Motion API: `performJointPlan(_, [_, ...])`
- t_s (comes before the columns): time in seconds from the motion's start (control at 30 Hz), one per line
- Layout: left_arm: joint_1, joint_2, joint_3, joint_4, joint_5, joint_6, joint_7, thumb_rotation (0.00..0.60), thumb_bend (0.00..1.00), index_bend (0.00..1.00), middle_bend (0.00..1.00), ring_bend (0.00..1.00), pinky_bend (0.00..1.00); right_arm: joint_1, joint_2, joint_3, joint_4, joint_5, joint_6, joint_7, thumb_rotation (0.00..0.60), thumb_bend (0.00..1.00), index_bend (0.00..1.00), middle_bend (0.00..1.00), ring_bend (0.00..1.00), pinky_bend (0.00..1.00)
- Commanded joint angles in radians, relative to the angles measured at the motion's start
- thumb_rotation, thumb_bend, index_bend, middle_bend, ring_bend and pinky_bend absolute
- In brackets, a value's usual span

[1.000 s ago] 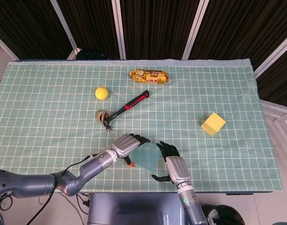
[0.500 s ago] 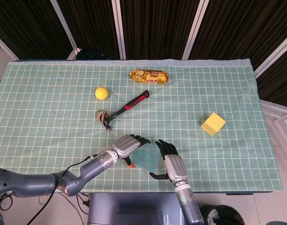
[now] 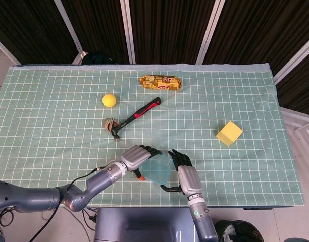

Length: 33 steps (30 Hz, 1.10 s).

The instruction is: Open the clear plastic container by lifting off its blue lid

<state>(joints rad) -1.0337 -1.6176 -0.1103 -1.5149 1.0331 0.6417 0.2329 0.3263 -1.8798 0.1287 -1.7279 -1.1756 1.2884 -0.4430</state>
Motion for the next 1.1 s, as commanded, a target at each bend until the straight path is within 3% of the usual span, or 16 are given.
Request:
performJointPlan(0.03, [0.001, -0.001, 0.0, 0.002, -0.001, 0.004, -0.002, 0.6, 0.12, 0.32, 0.34, 0.32, 0.43, 0.0, 0.001, -0.001, 0.001, -0.001, 0.0, -0.001, 0.6, 0.24, 0.0, 0.0, 0.0, 0.0])
performJointPlan(0.63, [-0.01, 0.007, 0.014, -0.001, -0.002, -0.016, -0.008, 0.6, 0.12, 0.32, 0.34, 0.31, 0.43, -0.008, -0.011, -0.008, 0.053, -0.079, 0.031, 0.1, 0.6, 0.24, 0.0, 0.0, 0.0, 0.0])
performJointPlan(1.1, [-0.019, -0.008, 0.021, 0.0, -0.021, -0.006, 0.011, 0.6, 0.12, 0.31, 0.33, 0.31, 0.44, -0.018, -0.041, 0.031, 0.0, 0.001, 0.025, 0.123, 0.6, 0.24, 0.0, 0.0, 0.0, 0.0])
